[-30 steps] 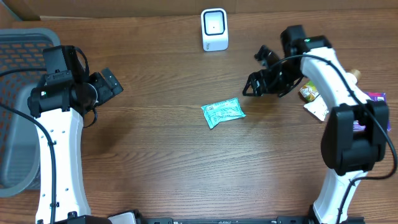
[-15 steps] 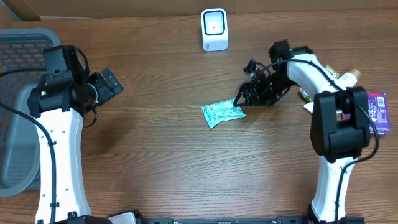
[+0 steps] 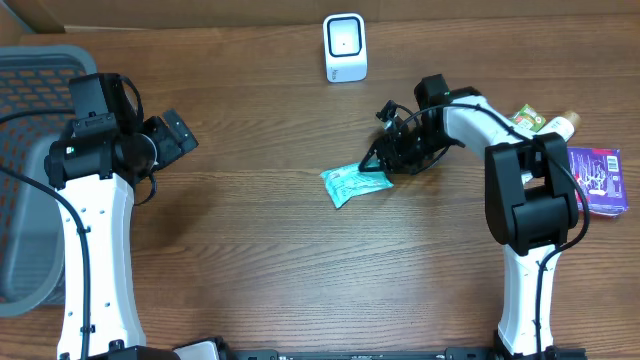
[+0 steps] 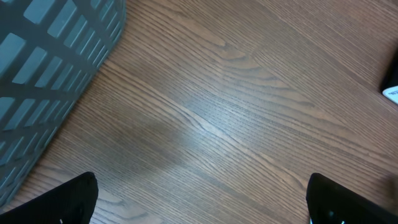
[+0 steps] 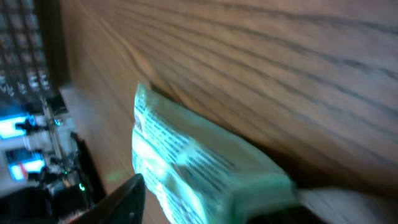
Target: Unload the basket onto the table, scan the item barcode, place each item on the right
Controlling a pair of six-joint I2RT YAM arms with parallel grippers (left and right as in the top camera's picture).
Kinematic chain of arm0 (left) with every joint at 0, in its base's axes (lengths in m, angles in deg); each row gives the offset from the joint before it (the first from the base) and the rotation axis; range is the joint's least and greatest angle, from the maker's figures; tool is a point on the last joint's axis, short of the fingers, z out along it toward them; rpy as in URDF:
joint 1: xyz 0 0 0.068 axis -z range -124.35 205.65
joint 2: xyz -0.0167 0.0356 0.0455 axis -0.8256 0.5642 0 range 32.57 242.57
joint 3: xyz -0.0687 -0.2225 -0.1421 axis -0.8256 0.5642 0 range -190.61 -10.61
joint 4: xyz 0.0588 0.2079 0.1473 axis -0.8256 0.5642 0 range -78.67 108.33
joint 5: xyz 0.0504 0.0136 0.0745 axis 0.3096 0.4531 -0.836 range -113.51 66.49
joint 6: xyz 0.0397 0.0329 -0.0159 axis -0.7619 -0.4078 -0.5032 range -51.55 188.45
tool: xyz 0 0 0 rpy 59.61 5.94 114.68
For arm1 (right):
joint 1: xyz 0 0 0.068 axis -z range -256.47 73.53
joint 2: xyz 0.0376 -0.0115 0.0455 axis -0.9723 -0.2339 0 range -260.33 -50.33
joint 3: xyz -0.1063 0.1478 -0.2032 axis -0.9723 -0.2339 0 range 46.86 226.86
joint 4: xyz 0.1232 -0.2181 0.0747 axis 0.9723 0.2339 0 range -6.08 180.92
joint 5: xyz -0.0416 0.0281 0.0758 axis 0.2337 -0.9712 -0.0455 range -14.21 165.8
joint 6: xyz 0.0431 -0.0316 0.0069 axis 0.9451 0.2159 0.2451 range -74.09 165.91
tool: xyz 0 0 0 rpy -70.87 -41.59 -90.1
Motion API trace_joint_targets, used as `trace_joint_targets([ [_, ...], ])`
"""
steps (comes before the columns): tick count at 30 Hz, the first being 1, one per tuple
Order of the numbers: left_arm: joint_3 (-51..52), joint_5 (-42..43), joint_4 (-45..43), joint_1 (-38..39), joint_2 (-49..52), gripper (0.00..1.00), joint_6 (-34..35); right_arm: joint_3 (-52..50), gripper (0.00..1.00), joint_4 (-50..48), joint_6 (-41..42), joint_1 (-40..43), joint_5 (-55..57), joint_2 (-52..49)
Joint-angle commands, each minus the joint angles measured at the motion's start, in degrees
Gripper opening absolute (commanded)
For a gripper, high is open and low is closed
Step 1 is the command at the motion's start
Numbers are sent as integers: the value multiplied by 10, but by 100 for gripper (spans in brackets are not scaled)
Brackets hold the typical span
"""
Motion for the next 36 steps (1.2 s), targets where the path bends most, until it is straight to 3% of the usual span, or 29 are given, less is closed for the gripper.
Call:
trace_joint_targets([
  [1, -8, -8, -2, 1, 2, 100, 8, -57, 44, -61, 94, -20, 14, -12],
  [15, -8, -8, -2, 1, 2, 100, 8, -67, 5, -85, 110, 3, -82, -10],
  [24, -8, -8, -2, 1, 2, 100, 8, -41, 4, -70, 111, 4, -69, 69],
  [31, -8, -8, -2, 1, 2, 100, 8, -25, 4, -73, 175, -1, 158, 192],
  [35, -8, -8, -2, 1, 2, 100, 8, -25, 4, -83, 186, -22, 333, 264],
  [36, -8, -8, -2, 1, 2, 100, 8, -25, 4, -95, 185, -39, 434, 296],
])
